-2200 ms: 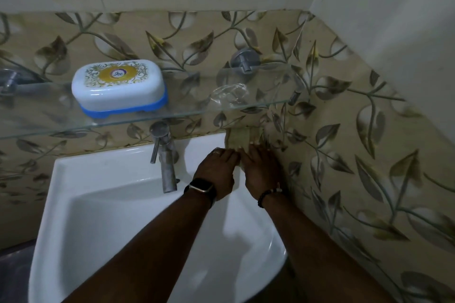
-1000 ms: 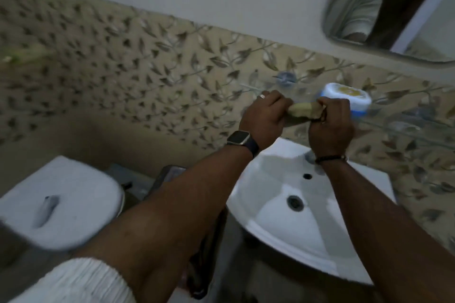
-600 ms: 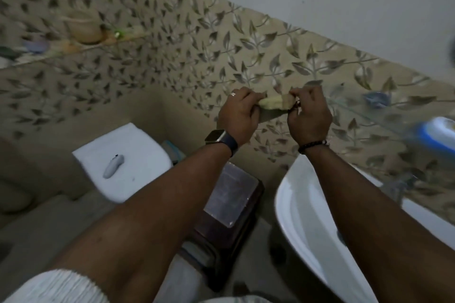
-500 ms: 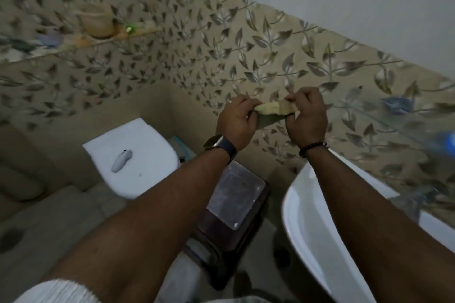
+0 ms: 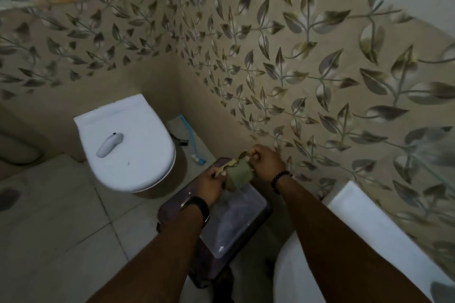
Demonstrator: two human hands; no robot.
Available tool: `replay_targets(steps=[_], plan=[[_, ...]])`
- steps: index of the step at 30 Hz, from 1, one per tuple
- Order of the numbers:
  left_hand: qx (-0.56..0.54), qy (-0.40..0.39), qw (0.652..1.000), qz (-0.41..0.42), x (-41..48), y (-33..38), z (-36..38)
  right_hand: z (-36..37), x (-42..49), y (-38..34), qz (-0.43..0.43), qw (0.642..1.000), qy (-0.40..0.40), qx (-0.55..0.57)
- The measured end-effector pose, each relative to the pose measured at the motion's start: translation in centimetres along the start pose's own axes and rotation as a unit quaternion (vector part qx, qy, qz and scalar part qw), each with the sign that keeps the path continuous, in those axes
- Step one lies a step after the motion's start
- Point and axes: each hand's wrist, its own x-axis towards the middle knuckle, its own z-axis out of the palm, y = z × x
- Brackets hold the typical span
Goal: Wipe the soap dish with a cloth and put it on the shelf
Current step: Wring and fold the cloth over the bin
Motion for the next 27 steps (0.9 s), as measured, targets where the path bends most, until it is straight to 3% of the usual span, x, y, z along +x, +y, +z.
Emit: replay_targets(steps=[5,17,21,23,27], plan=[[-0.063,-0.002,0.992,-0.112,3.7,-5.1,1.5,4.4,3.6,3.4,0.041,0.997,-0.052,-0.044],[-0.030,0.050,0.987,-0.150,8.3,-11.1,2.6,10.7,8.2,8.3,0.101,0.977,-0.111,-0.153],[0.033,0.039,0.993,-0.110,7.9,-11.0,3.2,12.4,8.1,9.1,0.097,0.975,-0.110,-0.165],[0.116,0.049,0.991,-0.043,7.5,-11.2,3.4,12.9,7.4,9.3,0.092,0.974,-0.107,-0.175],[0.287,0.052,0.954,0.070,6.9,-11.5,3.5,14.1,6.5,9.2,0.074,0.966,-0.160,-0.187]])
